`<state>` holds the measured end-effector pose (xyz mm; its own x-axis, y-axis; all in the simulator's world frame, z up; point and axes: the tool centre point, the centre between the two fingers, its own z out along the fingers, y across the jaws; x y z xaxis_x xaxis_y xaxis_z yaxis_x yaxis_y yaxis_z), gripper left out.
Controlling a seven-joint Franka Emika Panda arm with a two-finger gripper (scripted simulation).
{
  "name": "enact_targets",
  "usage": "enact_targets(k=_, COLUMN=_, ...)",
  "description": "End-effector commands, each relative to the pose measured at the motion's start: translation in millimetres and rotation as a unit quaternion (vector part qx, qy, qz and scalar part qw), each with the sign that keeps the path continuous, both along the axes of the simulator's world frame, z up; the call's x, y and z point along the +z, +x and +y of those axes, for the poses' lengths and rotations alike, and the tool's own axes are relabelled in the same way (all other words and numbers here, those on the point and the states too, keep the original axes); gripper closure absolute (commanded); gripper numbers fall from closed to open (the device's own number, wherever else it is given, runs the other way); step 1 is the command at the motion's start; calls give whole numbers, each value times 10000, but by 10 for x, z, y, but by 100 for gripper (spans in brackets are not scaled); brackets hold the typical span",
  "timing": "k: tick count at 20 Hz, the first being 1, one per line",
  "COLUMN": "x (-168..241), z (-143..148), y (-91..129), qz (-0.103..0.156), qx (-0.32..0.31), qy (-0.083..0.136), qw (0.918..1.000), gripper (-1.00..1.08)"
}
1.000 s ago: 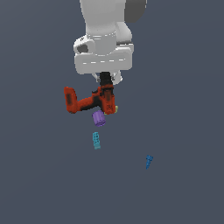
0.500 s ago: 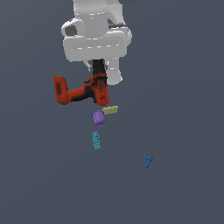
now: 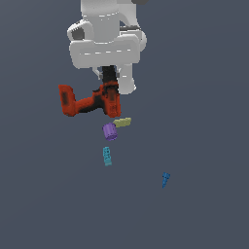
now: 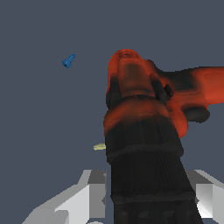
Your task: Pick up a designated object from a clutter of objects.
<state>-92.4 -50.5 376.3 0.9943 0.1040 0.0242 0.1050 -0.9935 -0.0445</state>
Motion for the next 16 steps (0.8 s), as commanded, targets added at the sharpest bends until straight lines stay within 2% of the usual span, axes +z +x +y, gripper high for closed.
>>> enact_targets(k=1, x=51, z=-3, y=11, qz=-37, qx=0, qy=-5, qw=10000, gripper=108)
enact_targets(k=16, x=447, z=-26, y=61, qz=-37, qx=0, qy=-5, qw=10000, gripper=108)
